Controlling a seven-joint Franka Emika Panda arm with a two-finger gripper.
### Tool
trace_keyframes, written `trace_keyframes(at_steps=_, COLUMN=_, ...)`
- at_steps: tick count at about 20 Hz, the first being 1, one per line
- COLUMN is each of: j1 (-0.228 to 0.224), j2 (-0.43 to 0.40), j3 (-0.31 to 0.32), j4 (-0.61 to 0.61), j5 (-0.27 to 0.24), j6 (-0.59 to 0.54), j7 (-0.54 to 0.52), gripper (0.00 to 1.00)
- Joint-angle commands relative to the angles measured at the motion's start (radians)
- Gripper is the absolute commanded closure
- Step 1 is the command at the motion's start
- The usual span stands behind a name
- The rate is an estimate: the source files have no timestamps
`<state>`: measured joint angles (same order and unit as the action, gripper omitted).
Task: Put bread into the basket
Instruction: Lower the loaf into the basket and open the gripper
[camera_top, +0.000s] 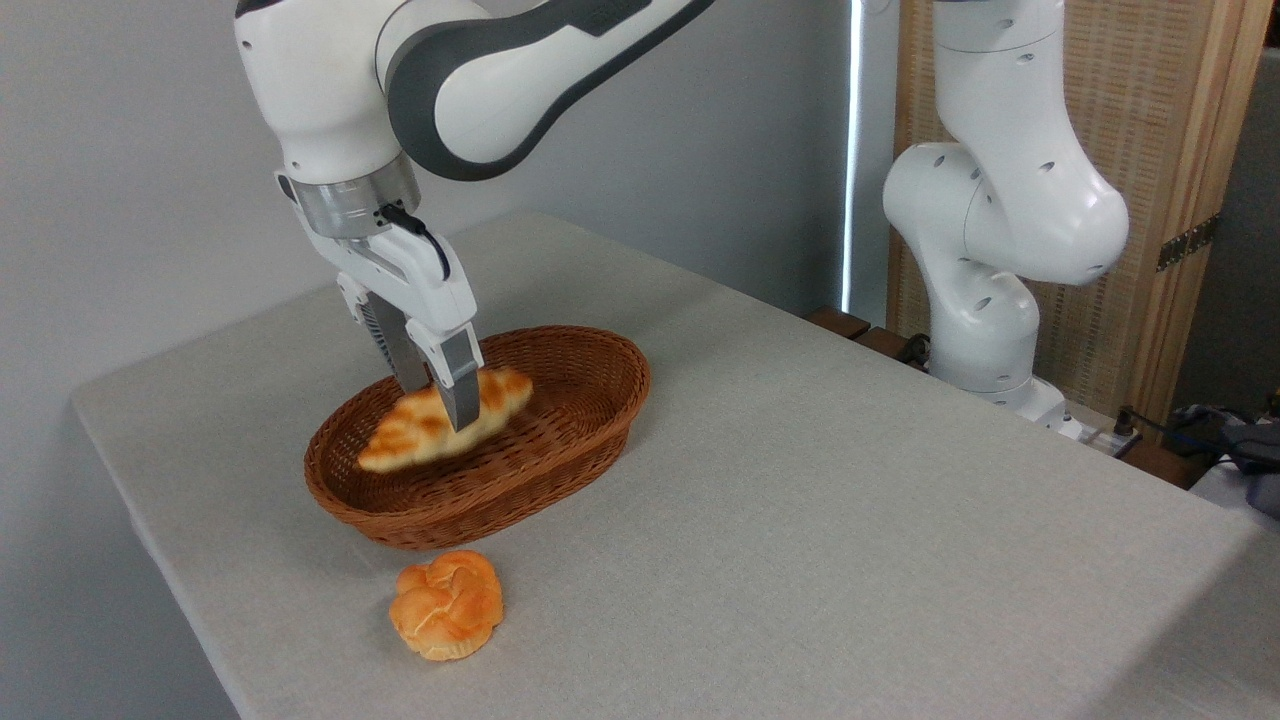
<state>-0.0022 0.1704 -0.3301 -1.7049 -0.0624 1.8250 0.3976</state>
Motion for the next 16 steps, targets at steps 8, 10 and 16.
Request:
trace_keyframes(at_steps=8, j1=-0.001, j2=-0.012, j3=0.042, j4=0.073, j5=0.001, j6=-0.050, j7=-0.009, gripper=0.00)
trace_keyframes(at_steps=10, j1=-0.001, j2=-0.044, j3=0.065, j4=0.074, j5=0.001, j6=-0.056, j7=-0.006, gripper=0.00)
trace_keyframes(at_steps=16, j1=-0.001, j2=-0.158, j3=0.176, j4=0.064, j5=0.006, j6=-0.131, j7=0.154, gripper=0.00)
